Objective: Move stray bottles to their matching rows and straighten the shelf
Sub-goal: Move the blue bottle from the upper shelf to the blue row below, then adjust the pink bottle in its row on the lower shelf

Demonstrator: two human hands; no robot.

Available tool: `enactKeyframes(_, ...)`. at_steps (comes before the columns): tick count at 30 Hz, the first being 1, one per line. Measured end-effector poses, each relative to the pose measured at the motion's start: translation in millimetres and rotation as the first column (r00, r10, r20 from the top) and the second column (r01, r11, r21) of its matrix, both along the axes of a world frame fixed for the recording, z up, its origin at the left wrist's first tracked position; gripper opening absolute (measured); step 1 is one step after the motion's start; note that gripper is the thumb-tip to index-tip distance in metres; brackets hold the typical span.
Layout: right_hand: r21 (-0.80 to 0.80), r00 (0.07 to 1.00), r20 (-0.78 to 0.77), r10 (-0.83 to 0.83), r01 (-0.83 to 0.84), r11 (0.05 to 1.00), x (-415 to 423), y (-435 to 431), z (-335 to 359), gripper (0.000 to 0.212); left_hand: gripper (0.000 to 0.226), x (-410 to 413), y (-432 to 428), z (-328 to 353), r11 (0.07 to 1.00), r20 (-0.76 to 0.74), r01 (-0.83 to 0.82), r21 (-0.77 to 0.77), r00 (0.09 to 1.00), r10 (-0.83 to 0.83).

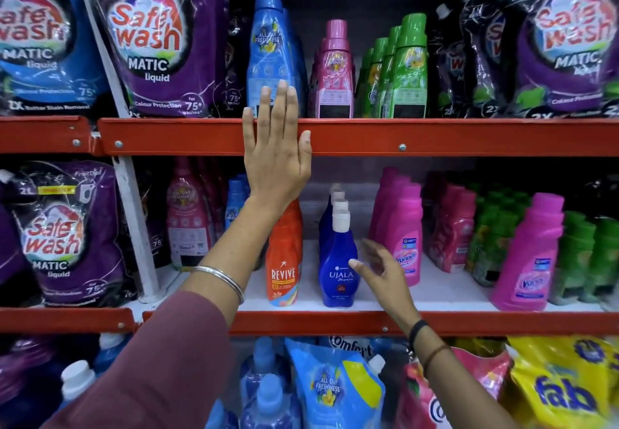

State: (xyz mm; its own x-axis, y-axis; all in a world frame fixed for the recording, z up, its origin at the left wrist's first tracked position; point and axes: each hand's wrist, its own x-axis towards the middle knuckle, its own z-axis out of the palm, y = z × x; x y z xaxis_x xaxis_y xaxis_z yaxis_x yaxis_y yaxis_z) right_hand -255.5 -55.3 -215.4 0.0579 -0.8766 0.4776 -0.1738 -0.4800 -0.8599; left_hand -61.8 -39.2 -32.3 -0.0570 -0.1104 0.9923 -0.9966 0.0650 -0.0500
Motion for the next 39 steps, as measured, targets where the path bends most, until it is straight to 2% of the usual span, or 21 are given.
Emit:
enactKeyframes(3, -0.113, 0.978, 0.083, -0.192, 0.200, 0.973, -27, 10, 12, 0.044, 0.057, -10, 2, -3, 0.999, 0.003, 0.020, 0.030, 1.000, -0.020)
enactKeyframes(5, -0.221, 0.924, 0.160, -0.348, 0.377, 0.900, -52, 15, 20, 0.041, 0.057, -20, 3, -3, 0.998, 0.009, 0.035, 0.044, 0.999, -0.035)
enactKeyframes(7, -0.313, 0.819, 0.252, -0.515, 0.572, 0.758, -82, 16, 27, 0.040, 0.057, -29, 2, -1, 0.998, 0.013, 0.041, 0.056, 0.999, -0.041)
enactKeyframes(9, -0.333, 0.687, 0.307, -0.658, 0.726, 0.602, -114, 14, 30, 0.044, 0.057, -35, 1, 2, 0.997, 0.019, 0.036, 0.072, 0.999, -0.038)
enactKeyframes(12, -0.242, 0.553, 0.287, -0.782, 0.832, 0.500, -157, 5, 26, 0.059, 0.057, -40, -2, 3, 0.997, 0.009, 0.011, 0.076, 1.000, -0.012)
enactKeyframes(14, -0.165, 0.542, 0.212, -0.814, 0.840, 0.516, -178, 0, 21, 0.071, 0.057, -41, -3, 3, 0.998, 0.008, -0.004, 0.067, 1.000, 0.004)
enactKeyframes(17, -0.059, 0.582, 0.023, -0.813, 0.813, 0.580, -196, -5, 14, 0.085, 0.057, -41, -4, 2, 0.998, 0.011, -0.009, 0.057, 1.000, 0.009)
enactKeyframes(21, -0.001, 0.583, -0.154, -0.798, 0.807, 0.590, -205, -6, 7, 0.089, 0.057, -42, -5, 1, 0.999, 0.006, -0.017, 0.047, 1.000, 0.016)
enactKeyframes(29, -0.034, 0.556, -0.222, -0.801, 0.816, 0.576, -209, 0, 17, 0.075, 0.057, -43, -5, 2, 0.999, -0.007, -0.020, 0.044, 1.000, 0.020)
enactKeyframes(35, -0.102, 0.567, -0.198, -0.799, 0.799, 0.592, -171, 13, 33, 0.082, 0.057, -42, -7, 1, 0.999, -0.010, -0.004, 0.032, 1.000, 0.005)
enactKeyframes(39, -0.117, 0.618, -0.195, -0.762, 0.756, 0.644, -132, 18, 46, 0.085, 0.057, -42, -8, 1, 1.000, -0.001, 0.001, 0.022, 1.000, -0.001)
